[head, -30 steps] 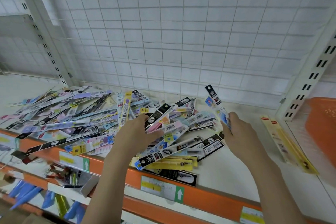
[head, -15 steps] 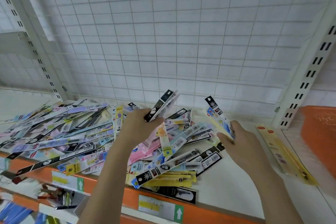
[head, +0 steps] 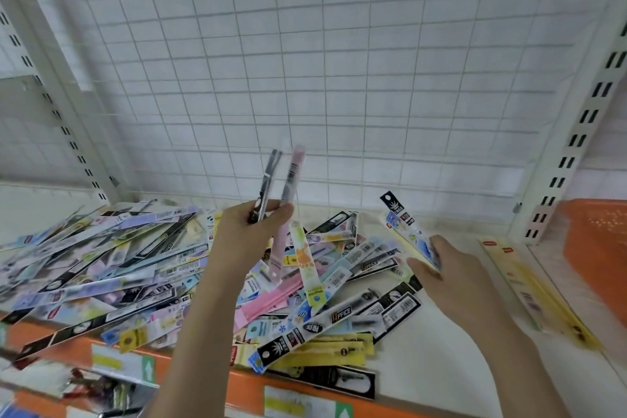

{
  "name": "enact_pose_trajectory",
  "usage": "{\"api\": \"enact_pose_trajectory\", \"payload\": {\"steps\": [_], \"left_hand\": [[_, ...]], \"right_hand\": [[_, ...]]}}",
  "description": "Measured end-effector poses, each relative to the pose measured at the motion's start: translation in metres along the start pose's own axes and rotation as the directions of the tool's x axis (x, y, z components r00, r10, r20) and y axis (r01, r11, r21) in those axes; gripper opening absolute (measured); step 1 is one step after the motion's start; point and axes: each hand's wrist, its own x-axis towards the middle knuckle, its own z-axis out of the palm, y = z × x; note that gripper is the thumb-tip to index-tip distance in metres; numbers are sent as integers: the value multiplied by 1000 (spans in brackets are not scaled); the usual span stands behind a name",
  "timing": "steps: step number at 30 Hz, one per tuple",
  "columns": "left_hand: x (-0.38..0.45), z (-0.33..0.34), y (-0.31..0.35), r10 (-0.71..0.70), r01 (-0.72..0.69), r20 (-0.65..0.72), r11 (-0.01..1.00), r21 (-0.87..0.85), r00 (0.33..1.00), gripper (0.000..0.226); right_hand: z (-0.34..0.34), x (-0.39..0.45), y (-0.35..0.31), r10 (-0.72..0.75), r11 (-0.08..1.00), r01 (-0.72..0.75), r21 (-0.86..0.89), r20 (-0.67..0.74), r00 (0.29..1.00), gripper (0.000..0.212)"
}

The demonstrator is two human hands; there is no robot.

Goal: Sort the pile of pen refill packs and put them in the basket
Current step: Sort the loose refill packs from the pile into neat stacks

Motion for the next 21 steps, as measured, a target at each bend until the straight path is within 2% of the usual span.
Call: {"api": "enact_pose_trajectory", "payload": {"steps": [5,13,16,21], "left_hand": [[0,-7,-5,-19,12,-51,990,-141,999,9],[18,-25,-31,-132,132,11,983,-126,991,28],[24,-32,-38,-136,136,8,988,-68,991,24],[38,-50,-51,-67,66,39,998,23,997,11]], "right_hand": [[7,7,-7,-25,997,27,-67,39,999,32],[27,25,-53,-114,983,129,-130,118,986,25],[42,35,-71,-110,972,138,-189,153,982,23],[69,54,-93,-58,976,103,-190,226,972,17]]}}
